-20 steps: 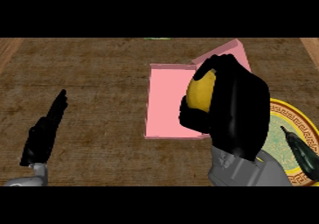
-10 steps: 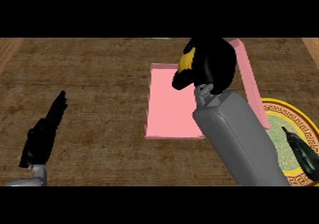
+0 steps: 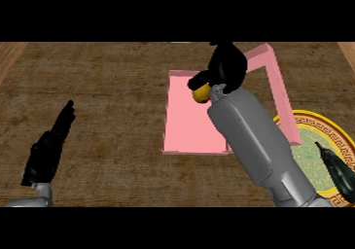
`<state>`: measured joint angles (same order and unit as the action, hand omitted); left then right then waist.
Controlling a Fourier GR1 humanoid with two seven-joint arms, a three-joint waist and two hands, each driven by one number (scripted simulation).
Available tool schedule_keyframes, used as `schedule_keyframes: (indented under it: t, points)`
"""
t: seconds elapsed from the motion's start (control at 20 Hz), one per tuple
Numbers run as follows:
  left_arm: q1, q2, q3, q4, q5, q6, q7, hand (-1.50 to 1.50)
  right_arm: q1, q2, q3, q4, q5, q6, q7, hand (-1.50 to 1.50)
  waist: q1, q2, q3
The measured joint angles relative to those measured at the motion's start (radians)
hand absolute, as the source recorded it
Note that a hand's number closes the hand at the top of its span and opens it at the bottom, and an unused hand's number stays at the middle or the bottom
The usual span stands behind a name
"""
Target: Pick the lemon from the plate and place it in the cardboard box
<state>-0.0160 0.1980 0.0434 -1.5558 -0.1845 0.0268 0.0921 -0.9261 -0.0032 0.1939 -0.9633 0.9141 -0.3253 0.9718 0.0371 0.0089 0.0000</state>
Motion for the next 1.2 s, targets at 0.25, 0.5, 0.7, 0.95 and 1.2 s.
schedule_keyframes:
  t: [0.25,0.5,0.7,0.95,1.2]
  points:
    - [0.002,-0.006,-0.002,0.005,-0.002,-0.003,-0.002,0.00,-0.029,0.000,-0.009,0.081,-0.047,-0.198,-0.062,-1.50,0.001,0.000,0.000]
    - [0.012,-0.011,0.007,0.007,-0.004,0.008,-0.008,0.00,-0.016,-0.002,-0.073,0.037,-0.034,-0.377,-0.106,-1.50,-0.017,-0.004,0.001]
    - [0.021,-0.020,0.004,0.002,-0.011,0.018,-0.005,0.00,0.036,-0.011,-0.129,-0.060,-0.074,-0.475,-0.179,-1.50,-0.031,-0.008,0.001]
    - [0.040,-0.025,0.010,-0.001,-0.018,0.031,-0.011,0.00,0.163,-0.039,-0.175,-0.256,-0.083,-0.524,-0.206,-1.50,-0.051,-0.015,0.000]
    - [0.058,-0.012,0.031,0.009,-0.010,0.025,-0.034,0.00,0.361,-0.090,-0.213,-0.523,-0.073,-0.514,-0.176,-1.50,-0.069,-0.019,0.000]
